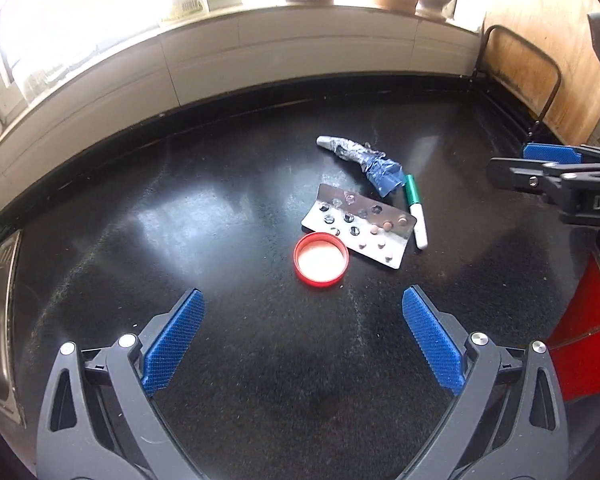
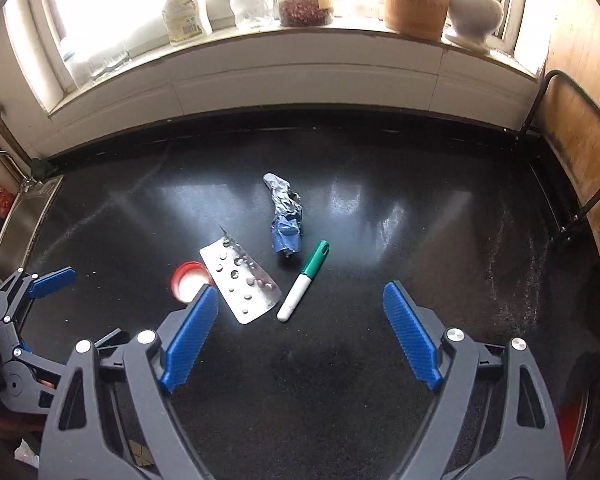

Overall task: Collect trash
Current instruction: 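Grasp the red bottle cap with the left tool while the right tool grasps the green marker, then carry cap and marker to the bin and open both tools, then move both open tools back over the countertop, then grasp the pill blister pack with the left tool while the right tool grasps the foil-and-blue wrapper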

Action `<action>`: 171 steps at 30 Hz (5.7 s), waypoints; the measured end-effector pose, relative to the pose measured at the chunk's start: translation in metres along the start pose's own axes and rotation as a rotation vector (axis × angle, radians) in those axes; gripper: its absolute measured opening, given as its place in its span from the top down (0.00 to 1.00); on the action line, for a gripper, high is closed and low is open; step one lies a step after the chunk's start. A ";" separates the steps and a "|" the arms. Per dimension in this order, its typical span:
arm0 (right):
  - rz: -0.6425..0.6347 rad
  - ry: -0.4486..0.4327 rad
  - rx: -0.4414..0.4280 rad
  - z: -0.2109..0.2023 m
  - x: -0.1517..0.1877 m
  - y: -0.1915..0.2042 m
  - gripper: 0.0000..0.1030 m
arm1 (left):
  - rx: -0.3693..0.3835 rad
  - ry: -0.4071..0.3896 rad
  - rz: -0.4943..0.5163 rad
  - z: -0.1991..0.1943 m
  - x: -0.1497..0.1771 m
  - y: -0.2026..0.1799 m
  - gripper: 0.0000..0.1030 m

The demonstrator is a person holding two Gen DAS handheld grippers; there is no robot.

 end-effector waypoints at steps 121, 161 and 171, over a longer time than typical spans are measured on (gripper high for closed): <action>-0.520 0.004 -0.391 -0.056 -0.004 0.249 0.23 | -0.339 0.040 -0.655 -0.118 0.141 0.163 0.09; -0.334 0.280 -0.239 0.159 -0.088 0.020 0.34 | -0.096 0.271 -0.582 0.136 -0.063 -0.012 0.09; -0.364 0.296 -0.252 0.164 -0.081 0.019 0.72 | -0.104 0.213 -0.560 0.132 -0.069 -0.022 0.80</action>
Point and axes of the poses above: each gripper's, at about its wrist camera, not at the fingertips, and z roughly the way its jaws point, y to its left, x to its underside, the point moved 2 cm from there along z, roughly the way its jaws point, and after that the axes turned 5 degrees about z, right-handed, at the moved point
